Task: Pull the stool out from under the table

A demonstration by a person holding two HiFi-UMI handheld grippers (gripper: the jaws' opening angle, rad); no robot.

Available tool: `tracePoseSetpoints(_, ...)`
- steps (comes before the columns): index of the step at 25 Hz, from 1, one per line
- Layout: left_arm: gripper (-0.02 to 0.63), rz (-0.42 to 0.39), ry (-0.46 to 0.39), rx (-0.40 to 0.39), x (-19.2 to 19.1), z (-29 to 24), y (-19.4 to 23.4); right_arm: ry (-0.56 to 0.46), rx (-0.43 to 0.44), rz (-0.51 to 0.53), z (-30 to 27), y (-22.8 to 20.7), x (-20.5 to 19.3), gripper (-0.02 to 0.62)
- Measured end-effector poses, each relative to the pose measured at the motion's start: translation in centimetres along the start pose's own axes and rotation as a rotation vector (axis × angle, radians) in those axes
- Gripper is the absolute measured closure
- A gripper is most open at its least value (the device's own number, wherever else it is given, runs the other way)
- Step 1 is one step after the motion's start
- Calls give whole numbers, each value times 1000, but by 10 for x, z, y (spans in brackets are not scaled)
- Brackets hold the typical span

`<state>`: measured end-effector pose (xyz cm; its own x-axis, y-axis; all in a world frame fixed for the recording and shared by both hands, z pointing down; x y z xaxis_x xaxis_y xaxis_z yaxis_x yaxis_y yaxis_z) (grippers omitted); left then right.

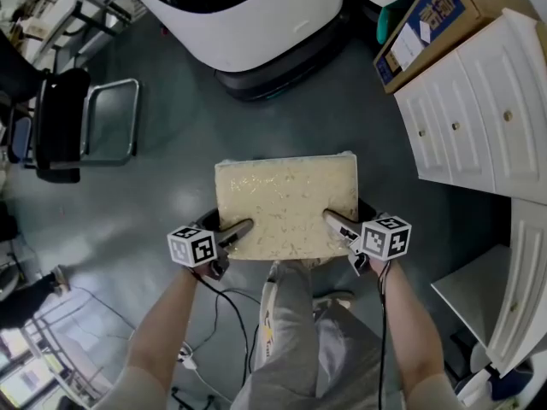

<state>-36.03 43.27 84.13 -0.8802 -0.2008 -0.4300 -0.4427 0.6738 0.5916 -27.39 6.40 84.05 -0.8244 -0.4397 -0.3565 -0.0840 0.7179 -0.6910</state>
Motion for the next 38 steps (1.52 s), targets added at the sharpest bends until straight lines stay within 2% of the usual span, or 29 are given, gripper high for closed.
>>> tracePoseSetpoints(5,120,43,14,13,-17,0,6,24,-4,34,-9,-2,-5,135)
tracePoseSetpoints(8,120,47,27,11,-14,0,8,30,2,36,-11,-1,-2,135)
tracePoseSetpoints(10,120,53,47,19,-14,-3,8,29,-3,31,-10,-1,-2,135)
tracePoseSetpoints(12,118,63,82,44,-14,-2,7,14,-25,75,-6,1,-2,135)
tracePoseSetpoints(14,121,25,121,83,-11,2,5,-12,-56,136,1,4,-2,137)
tracePoseSetpoints(17,121,-78,164,141,-2,10,-3,-62,-115,83,19,1,-1,139)
tracePoseSetpoints(18,123,-98,163,173,2,15,-5,-89,-151,47,29,1,-1,175)
tracePoseSetpoints(19,132,-114,151,216,7,21,-8,-116,-192,16,40,1,-1,294)
tracePoseSetpoints(20,217,-133,132,262,13,26,-13,-140,-226,-9,51,2,1,355)
tracePoseSetpoints(21,383,-154,112,295,21,30,-19,-159,-248,-26,62,5,3,357)
tracePoseSetpoints(22,422,-172,98,306,28,33,-26,-177,-261,-34,73,10,7,378)
tracePoseSetpoints(25,425,-201,86,272,45,32,-53,-237,-282,-18,107,31,18,453)
tracePoseSetpoints(26,453,-206,82,263,51,29,-64,-257,-289,-5,120,37,22,486)
tracePoseSetpoints(28,463,-215,70,242,64,24,-87,-289,-302,24,148,48,32,521)
tracePoseSetpoints(30,472,-240,60,205,79,20,-115,-307,-324,62,176,61,41,545)
tracePoseSetpoints(31,485,-269,56,183,88,18,-129,-312,-340,93,190,69,45,556)
tracePoseSetpoints(32,525,-308,53,164,98,16,-145,-317,-355,130,203,79,50,561)
tracePoseSetpoints(35,538,-410,41,117,125,11,-196,-347,-385,219,248,110,59,569)
tracePoseSetpoints(38,551,-435,-3,29,150,17,-254,-385,-420,229,297,138,65,572)
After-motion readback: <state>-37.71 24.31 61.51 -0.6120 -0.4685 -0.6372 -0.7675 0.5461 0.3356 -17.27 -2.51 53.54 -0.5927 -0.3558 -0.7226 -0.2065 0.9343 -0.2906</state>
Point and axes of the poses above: the fingertips, and each gripper's own axes: z backward along the fingers, y to its left, x out of its top, the point moved 9 cm from there along z, backward along the fingers, and after that the axes turned 4 degrees about -z, right-handed, at the moved point
